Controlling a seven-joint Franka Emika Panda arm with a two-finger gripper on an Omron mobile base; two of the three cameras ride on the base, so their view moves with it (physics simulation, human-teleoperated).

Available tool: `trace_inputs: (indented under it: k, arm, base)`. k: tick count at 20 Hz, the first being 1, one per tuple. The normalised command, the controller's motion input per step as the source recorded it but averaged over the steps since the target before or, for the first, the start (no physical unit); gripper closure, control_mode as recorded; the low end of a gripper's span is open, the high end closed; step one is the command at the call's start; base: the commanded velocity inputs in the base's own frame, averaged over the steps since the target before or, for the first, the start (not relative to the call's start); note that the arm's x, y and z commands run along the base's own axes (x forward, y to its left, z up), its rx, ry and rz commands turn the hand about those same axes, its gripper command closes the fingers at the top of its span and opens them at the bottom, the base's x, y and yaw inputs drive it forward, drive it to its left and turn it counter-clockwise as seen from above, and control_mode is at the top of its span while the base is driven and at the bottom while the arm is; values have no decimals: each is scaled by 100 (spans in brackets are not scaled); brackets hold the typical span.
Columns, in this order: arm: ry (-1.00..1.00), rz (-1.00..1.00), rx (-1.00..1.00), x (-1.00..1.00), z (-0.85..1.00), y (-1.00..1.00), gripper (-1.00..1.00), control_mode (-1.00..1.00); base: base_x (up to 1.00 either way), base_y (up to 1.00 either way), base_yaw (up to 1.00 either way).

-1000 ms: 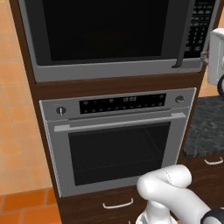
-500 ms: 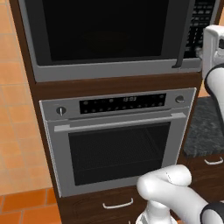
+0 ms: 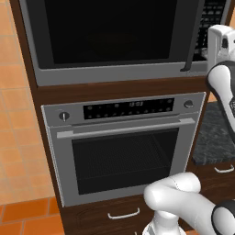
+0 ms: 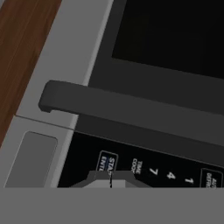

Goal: Open the microwave, place the bowl with waffle inside the microwave, then close the microwave door and turn it on.

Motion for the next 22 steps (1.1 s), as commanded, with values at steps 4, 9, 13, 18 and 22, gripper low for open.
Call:
trace_inputs:
  k: [4, 9, 13, 18, 22]
  arm:
    - [0, -3, 0, 33, -12, 0, 100, -100]
    - [0, -2, 0, 34, -12, 0, 100, -100]
    - [0, -2, 0, 41, -1, -3, 100, -100]
    - [0, -2, 0, 50, -3, -7, 100, -100]
    - [0, -2, 0, 65, 0, -1, 100, -100]
  base:
    - [0, 0, 0]
    - [0, 0, 0]
    - [0, 0, 0]
    - [0, 0, 0]
    - [0, 0, 0]
